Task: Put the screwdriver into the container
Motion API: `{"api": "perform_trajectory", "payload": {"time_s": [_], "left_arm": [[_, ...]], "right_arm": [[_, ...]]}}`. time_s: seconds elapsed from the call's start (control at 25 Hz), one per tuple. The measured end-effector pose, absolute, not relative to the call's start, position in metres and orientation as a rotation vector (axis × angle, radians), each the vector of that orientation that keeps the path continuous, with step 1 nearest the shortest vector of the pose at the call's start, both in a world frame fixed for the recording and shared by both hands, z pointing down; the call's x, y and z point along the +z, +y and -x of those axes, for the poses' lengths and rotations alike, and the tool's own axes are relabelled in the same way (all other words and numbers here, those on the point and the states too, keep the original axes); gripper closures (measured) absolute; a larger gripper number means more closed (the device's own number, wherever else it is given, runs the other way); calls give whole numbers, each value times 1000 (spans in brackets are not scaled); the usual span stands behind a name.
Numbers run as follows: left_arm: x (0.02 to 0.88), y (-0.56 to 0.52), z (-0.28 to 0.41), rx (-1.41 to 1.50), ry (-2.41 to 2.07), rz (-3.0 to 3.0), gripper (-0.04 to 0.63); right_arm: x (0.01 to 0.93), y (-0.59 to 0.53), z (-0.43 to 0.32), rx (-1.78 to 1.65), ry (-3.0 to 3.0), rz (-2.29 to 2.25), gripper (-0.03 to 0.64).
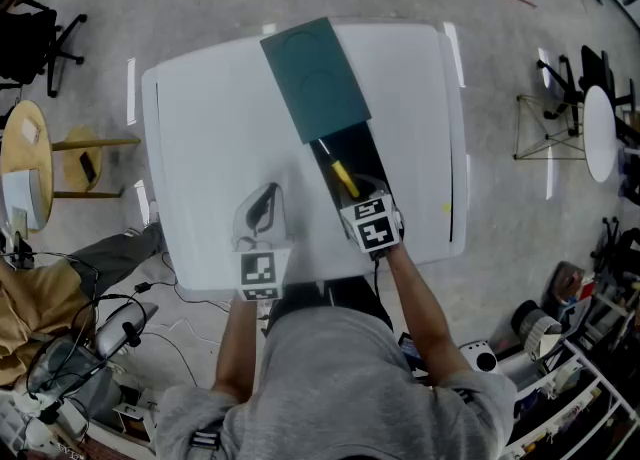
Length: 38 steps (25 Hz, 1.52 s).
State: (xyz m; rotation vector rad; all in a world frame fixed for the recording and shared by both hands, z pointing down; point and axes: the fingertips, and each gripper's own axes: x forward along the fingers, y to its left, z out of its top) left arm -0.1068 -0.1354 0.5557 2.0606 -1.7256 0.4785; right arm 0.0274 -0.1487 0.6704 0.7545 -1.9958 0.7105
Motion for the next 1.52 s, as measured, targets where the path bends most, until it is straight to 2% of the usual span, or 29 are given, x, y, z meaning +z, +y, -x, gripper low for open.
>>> {"api": "perform_trajectory", "payload": {"time_s": [0.36, 0.52, 0.84, 1.52], "left_arm": [[542, -128, 110, 467, -1736, -2089, 583], [532, -123, 109, 458, -1743, -2111, 583], [501, -117, 106, 419, -1775, -2178, 583], [412, -74, 87, 302, -1855, -2347, 583]], "right_arm": [[651, -154, -25, 700, -2081, -808, 409], [632, -155, -28, 672, -2121, -854, 385], [579, -154, -33, 609, -2220, -981, 387], [442, -113, -63, 357, -2471, -1291, 435]]}}
